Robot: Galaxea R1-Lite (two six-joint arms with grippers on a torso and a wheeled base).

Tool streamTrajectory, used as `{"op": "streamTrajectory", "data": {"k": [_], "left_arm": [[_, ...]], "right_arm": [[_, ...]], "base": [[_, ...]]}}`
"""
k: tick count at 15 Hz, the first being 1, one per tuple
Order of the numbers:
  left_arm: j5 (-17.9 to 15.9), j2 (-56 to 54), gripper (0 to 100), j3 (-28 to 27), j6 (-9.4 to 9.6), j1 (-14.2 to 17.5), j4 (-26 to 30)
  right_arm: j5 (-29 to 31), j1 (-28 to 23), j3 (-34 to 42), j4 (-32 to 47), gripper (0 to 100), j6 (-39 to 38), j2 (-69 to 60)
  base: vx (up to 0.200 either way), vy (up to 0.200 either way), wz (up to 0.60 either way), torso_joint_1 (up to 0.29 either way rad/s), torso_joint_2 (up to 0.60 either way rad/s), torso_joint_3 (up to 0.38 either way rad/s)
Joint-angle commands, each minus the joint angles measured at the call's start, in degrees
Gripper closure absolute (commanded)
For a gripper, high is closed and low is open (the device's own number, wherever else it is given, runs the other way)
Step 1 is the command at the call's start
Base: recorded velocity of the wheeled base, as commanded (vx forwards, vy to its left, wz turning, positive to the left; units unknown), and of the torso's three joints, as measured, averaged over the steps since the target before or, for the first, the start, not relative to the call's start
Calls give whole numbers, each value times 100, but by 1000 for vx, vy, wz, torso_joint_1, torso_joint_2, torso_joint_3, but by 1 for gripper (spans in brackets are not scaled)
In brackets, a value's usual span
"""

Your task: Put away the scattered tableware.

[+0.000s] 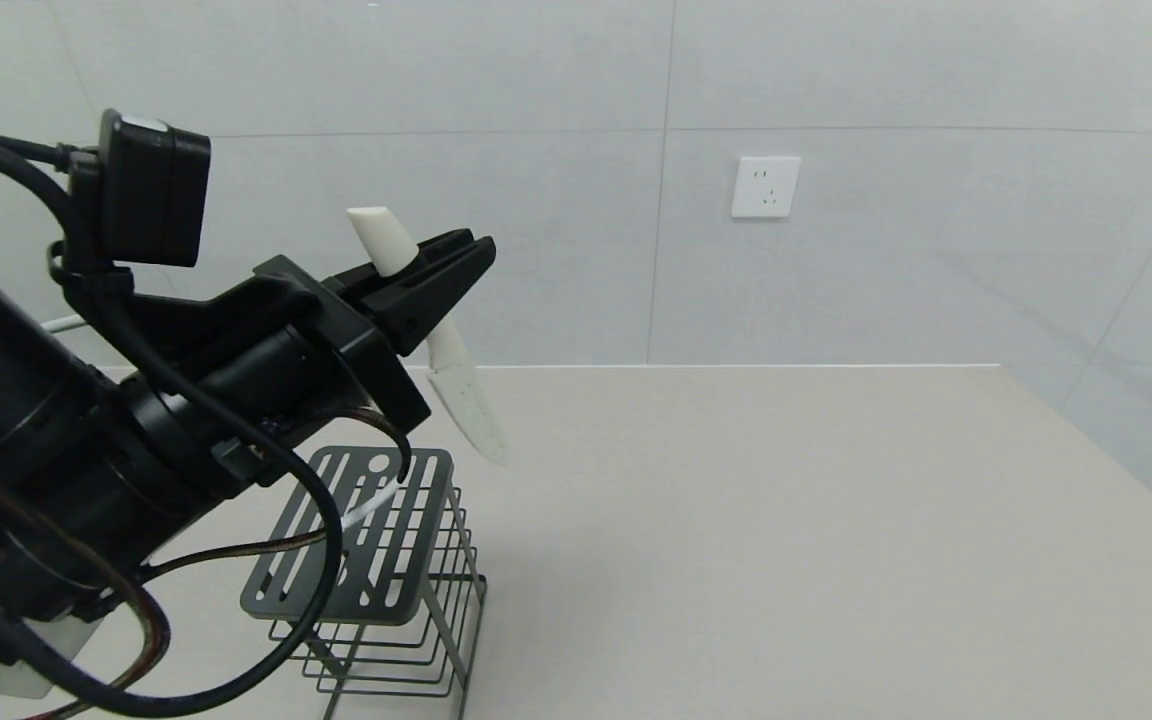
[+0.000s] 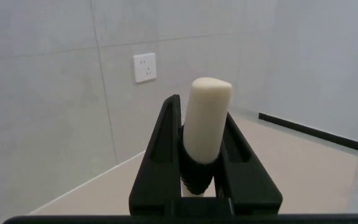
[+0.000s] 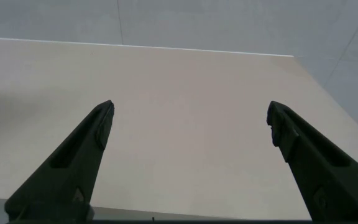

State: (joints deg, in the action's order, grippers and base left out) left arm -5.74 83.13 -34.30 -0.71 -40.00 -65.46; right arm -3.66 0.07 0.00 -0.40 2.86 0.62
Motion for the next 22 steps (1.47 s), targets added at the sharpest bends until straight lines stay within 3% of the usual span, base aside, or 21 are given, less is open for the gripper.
{"op": "streamTrajectory", "data": {"k": [1, 3, 6, 7, 9, 15, 18, 22], "left_arm": [[187, -77, 100, 11, 0, -175, 174], [627, -165, 100, 11, 9, -448, 464], [1726, -174, 100, -24, 36, -773, 728], [1963, -157, 100, -32, 132, -790, 728], [2218, -148, 100, -50, 326, -720, 728], [3176, -60, 100, -261, 431, -755, 798], [3738, 19, 100, -744, 440, -790, 1247], [4055, 98, 100, -736, 440, -843, 1211]], "right_arm": [[-3, 10, 0, -4, 0, 4, 26], [-3, 10, 0, -4, 0, 4, 26], [32, 1, 0, 31, 0, -216, 26], [41, 10, 0, 31, 0, -286, 26], [41, 10, 0, 31, 0, -295, 26], [41, 10, 0, 31, 0, -295, 26], [41, 1, 0, 31, 0, -295, 26], [41, 10, 0, 31, 0, -304, 26]], "base": [[0, 0, 0, 0, 0, 0], [0, 0, 0, 0, 0, 0], [0, 0, 0, 0, 0, 0], [0, 0, 0, 0, 0, 0], [0, 0, 0, 0, 0, 0], [0, 0, 0, 0, 0, 0], [0, 0, 0, 0, 0, 0], [0, 0, 0, 0, 0, 0]]}}
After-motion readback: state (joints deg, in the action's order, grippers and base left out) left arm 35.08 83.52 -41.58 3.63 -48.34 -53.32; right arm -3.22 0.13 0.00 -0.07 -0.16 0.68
